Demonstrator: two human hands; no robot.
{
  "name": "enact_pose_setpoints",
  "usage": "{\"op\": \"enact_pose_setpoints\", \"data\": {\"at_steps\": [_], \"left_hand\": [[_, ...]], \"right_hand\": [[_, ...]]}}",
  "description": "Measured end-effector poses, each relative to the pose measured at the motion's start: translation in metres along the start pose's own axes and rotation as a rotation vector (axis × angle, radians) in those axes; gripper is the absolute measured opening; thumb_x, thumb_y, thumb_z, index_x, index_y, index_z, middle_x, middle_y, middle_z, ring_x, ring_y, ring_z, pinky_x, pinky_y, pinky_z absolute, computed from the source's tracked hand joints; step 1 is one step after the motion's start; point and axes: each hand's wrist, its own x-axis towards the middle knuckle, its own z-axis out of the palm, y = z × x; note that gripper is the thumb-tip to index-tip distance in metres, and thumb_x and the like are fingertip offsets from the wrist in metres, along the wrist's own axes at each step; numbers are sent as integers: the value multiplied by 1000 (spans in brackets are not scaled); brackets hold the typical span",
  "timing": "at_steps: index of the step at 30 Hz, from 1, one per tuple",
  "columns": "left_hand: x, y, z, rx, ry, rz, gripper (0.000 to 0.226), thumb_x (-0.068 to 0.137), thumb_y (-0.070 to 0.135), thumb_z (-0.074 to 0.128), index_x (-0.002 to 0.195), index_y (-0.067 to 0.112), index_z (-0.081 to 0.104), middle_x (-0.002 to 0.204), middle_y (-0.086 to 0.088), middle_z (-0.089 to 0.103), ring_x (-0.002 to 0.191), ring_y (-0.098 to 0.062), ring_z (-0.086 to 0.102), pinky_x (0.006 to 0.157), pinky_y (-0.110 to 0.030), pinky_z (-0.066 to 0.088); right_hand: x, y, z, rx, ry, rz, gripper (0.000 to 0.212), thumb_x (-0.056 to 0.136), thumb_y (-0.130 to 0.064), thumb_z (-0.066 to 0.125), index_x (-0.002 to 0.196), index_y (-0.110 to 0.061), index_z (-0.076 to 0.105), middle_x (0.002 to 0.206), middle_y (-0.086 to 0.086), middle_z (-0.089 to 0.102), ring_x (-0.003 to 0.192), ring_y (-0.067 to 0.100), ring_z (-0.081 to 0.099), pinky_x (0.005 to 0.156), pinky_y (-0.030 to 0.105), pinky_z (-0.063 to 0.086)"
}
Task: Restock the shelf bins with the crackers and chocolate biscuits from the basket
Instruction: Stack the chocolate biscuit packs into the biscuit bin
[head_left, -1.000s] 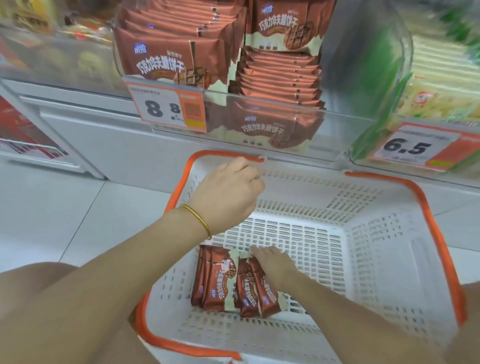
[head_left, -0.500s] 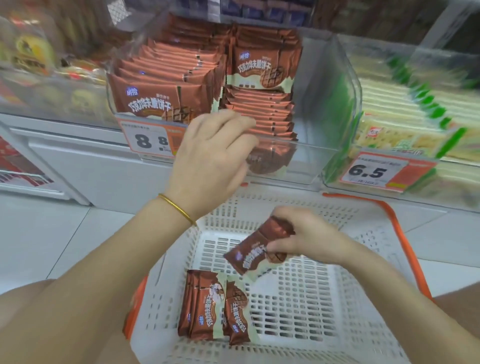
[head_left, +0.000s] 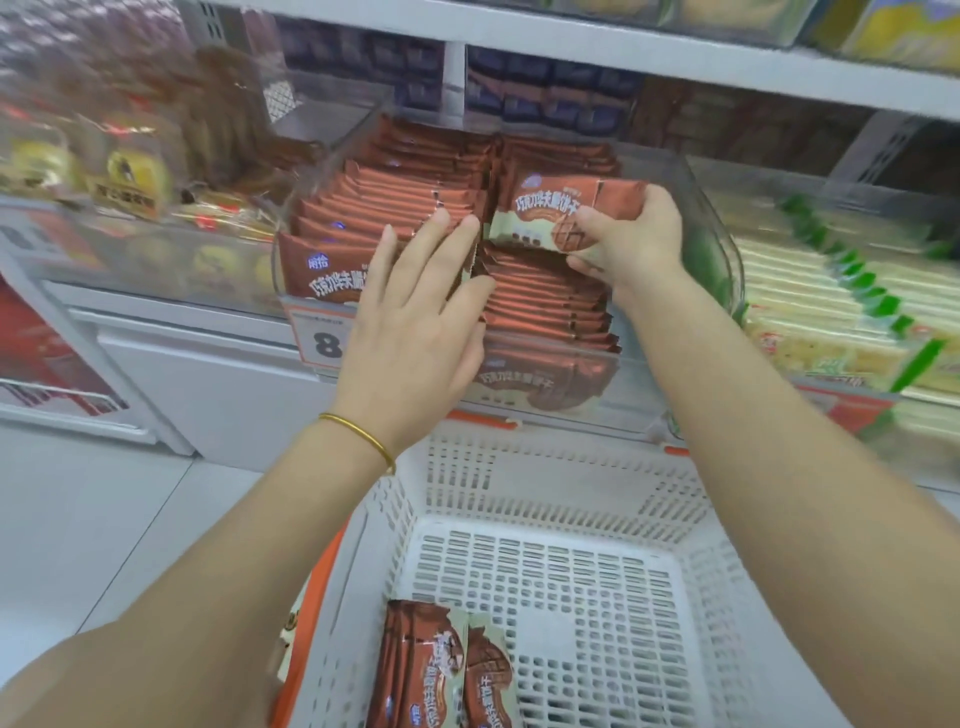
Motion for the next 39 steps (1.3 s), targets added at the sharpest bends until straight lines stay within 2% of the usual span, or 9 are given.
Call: {"op": "enact_pose_setpoints", "data": {"at_steps": [5,8,19,26,30,32,34,36,39], "left_hand": [[1,-3,2,-34,-25,8,31,88,19,45,113,8,61,148,-15,37,140,-32,28,116,-51,14],[3,-5,3,-50,-37,19,32,88,20,44,112,8,62,149,-16,36,139,-32,29,115,-53,15],[5,-13,4,-52,-105,87,35,91,30,42,109,10,65,149,-14,35,141,-32,25,116,-53,14],[-2,-7,-4,-86,-64,125,30,90,24,49,109,7,65,148,-16,37,141,-34,24,115,-54,15],[-9,0,-11,-120,-2,182,23,89,14,52,103,5,67,141,-16,47,132,-35,40,109,-51,31],[-17,9,-21,-115,34,218,19,85,7,54,96,6,69,130,-12,58,113,-33,56,92,-45,43],[-37,15,-26,-125,-28,274,20,81,4,54,93,8,69,117,-8,66,96,-30,61,75,-40,45],[-68,17,-22,-170,-236,332,23,81,9,50,95,10,68,108,-5,67,93,-28,61,71,-40,46],[-115,15,-4,-125,-601,398,31,81,24,38,91,18,67,100,1,67,93,-23,61,74,-36,49]], "right_hand": [[37,18,10,-418,99,-76,40,73,-23,80,106,-16,58,114,7,65,104,25,62,93,42,50],[40,23,11,-516,164,-100,54,68,-36,81,112,-14,57,116,11,61,107,29,60,94,44,49],[35,13,10,-558,140,-61,77,71,-22,84,128,-2,36,134,17,44,124,32,48,104,42,41],[13,11,5,-590,133,-100,69,77,-16,78,129,-3,35,135,16,40,125,32,45,104,39,40],[-28,-3,-9,-575,99,-322,52,84,-9,66,130,-12,42,125,8,43,110,19,51,98,30,41],[-77,-4,-23,-419,53,-490,30,83,-6,63,107,-19,52,108,1,51,86,8,56,83,25,47],[-134,18,-39,-266,-51,-532,23,83,-3,61,89,-23,53,90,-8,56,74,7,56,66,23,48],[-175,67,-47,-283,-245,-382,27,85,-3,60,86,-29,53,85,-11,57,71,8,56,61,20,47],[-197,168,-38,-645,-600,-58,22,90,-10,59,103,-28,55,104,-2,59,75,6,54,68,17,44]]}}
